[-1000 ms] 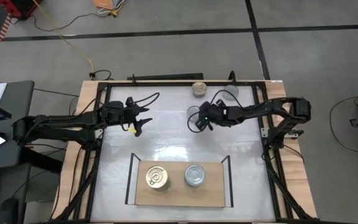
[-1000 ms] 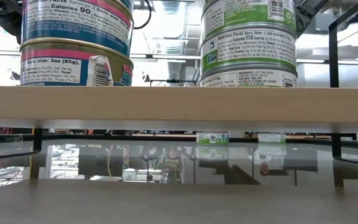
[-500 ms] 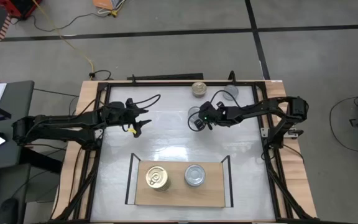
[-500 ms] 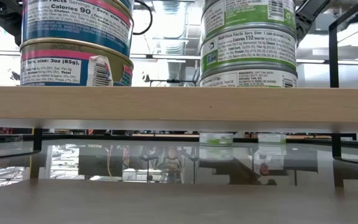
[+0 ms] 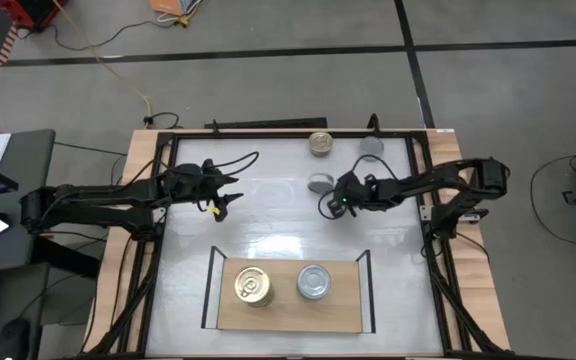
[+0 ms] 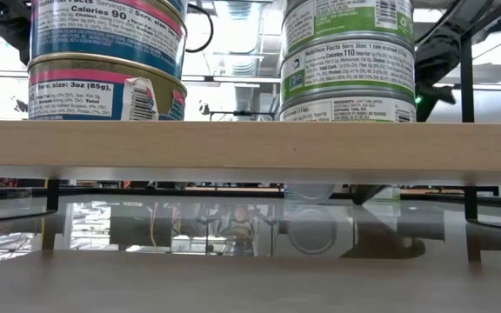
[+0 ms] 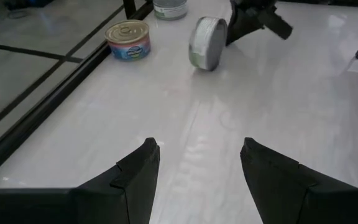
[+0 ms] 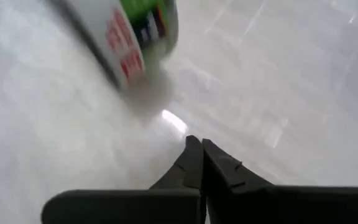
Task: Stack canned seafood by type on shelf
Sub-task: Stack the green tuna can on top of the green tuna can on the shelf
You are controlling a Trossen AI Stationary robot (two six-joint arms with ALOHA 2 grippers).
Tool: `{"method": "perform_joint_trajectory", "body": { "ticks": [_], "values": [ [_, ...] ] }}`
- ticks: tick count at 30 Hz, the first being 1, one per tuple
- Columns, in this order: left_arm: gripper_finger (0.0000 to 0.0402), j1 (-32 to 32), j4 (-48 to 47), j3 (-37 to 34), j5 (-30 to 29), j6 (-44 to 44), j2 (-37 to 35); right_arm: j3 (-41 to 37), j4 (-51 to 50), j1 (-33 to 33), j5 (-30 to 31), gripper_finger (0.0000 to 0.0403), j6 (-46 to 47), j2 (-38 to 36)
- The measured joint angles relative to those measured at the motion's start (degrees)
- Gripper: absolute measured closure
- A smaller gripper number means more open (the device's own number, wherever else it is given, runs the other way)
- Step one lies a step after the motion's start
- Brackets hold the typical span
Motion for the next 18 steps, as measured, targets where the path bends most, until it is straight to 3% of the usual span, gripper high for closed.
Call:
{"method": "perform_joint_trajectory", "body": {
  "ticks": [9,13,18],
  "values": [
    [0.0187,0.0,0.7,0.0,0.0,0.9,0.0,1.2,-1.6,1.4,-0.1,0.0312,-14.5,-11.6],
    [0.0187,0.0,1.8,0.0,0.0,1.1,0.0,1.6,3.3,1.4,0.0,0.0245,-20.4,-14.4],
    [0.0187,0.0,2.2,0.0,0.3,1.5,0.0,1.6,12.0,1.3,-0.3,0.0133,-25.4,-13.4]
  ]
}}
